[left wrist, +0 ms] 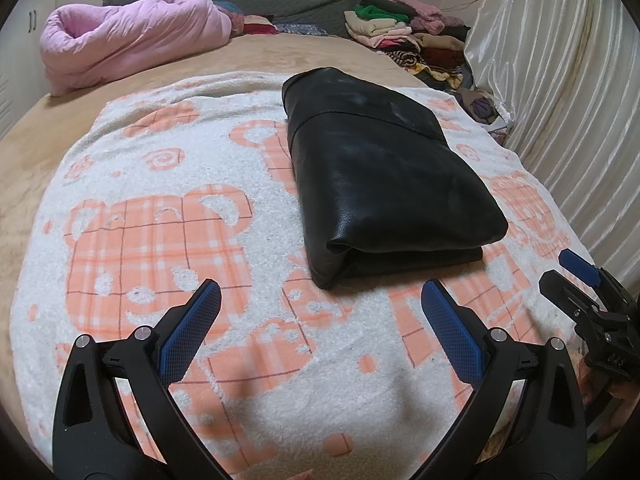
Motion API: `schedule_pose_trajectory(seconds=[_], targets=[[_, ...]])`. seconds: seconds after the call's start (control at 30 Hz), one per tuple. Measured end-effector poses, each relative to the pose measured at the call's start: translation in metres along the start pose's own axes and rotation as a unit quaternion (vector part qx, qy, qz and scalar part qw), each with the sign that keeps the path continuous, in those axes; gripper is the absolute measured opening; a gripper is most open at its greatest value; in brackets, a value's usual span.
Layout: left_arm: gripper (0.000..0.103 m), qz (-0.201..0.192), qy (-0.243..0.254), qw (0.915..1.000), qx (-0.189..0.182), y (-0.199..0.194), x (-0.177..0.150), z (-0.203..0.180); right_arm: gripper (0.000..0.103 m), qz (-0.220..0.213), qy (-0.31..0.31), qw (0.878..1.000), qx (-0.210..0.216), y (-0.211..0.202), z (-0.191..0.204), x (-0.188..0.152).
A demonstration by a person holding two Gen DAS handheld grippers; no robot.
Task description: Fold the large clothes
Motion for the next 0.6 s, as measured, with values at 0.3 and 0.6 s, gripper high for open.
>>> schedule_pose_trajectory(seconds=[0.3, 0.6], targets=[[0.094, 0.003, -0.008, 1.0000, 0.003, 0.005, -0.003, 0.004, 0.099, 0.002, 0.001, 1.000, -0.003, 0.000, -0.001, -0.001], [0.094, 0.003, -0.041, 0.9990, 0.018, 0.010, 0.000, 0.042, 0.099, -0.014, 0.091, 0.995, -0.028, -0.018, -0.058, 0.000]])
Point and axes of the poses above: each gripper's, at about its wrist camera, not at the fingertips, and y roughly the way its jaws point, z to its left, x to its top, the point moved 5 cm from there along y, roughly the way its jaws point, and after that the axes turned 1 degree about -z, right-handed, at the moved point
